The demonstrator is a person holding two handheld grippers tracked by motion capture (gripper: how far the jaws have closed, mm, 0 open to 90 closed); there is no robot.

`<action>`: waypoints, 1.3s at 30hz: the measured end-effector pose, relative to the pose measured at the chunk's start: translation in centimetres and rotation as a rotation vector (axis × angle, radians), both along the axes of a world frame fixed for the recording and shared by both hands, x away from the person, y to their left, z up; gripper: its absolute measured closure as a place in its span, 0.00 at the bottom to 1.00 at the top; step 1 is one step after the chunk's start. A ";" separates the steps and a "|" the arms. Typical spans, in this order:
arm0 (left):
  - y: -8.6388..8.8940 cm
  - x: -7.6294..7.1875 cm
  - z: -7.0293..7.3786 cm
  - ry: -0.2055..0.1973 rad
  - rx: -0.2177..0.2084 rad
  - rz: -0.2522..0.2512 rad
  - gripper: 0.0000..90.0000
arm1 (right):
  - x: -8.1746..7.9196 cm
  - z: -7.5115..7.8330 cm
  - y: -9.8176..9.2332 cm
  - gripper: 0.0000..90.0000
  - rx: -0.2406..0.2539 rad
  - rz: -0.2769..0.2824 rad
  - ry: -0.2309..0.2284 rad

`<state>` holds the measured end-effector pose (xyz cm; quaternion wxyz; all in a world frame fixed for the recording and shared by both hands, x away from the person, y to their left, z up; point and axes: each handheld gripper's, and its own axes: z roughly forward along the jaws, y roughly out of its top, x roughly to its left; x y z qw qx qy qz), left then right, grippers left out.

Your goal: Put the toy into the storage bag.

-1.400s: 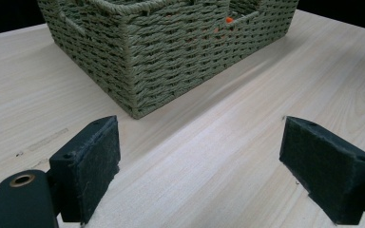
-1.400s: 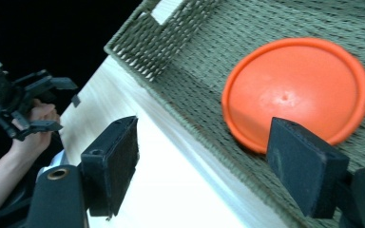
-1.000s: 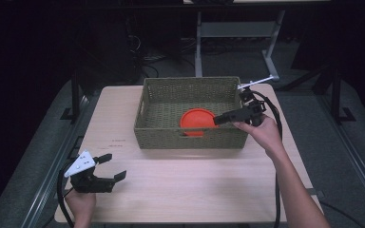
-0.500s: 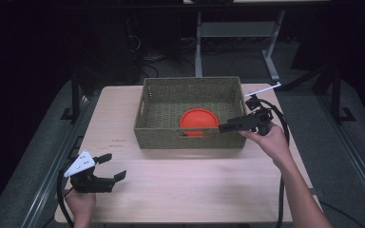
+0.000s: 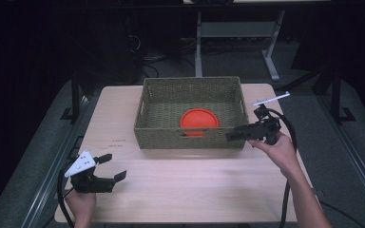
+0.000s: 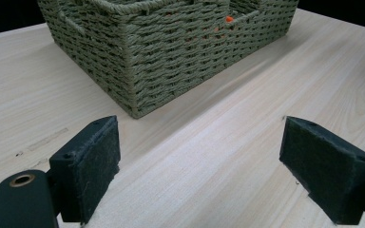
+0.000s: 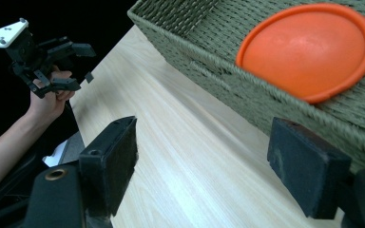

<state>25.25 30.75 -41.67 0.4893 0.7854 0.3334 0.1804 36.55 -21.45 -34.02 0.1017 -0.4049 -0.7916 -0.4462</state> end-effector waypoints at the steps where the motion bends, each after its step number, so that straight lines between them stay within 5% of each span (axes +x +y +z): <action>1: 0.0 0.0 0.0 0.000 -0.001 0.000 0.14 | -0.2 -0.1 -0.2 0.27 0.001 -0.001 0.001; 24: 0.1 -0.1 0.0 0.005 0.005 0.001 0.14 | -2.7 -3.6 -3.5 0.25 0.060 -0.057 0.012; 39: 0.0 -0.1 -0.1 0.003 0.002 0.004 0.14 | -4.2 -7.0 -5.7 0.25 0.048 -0.103 0.047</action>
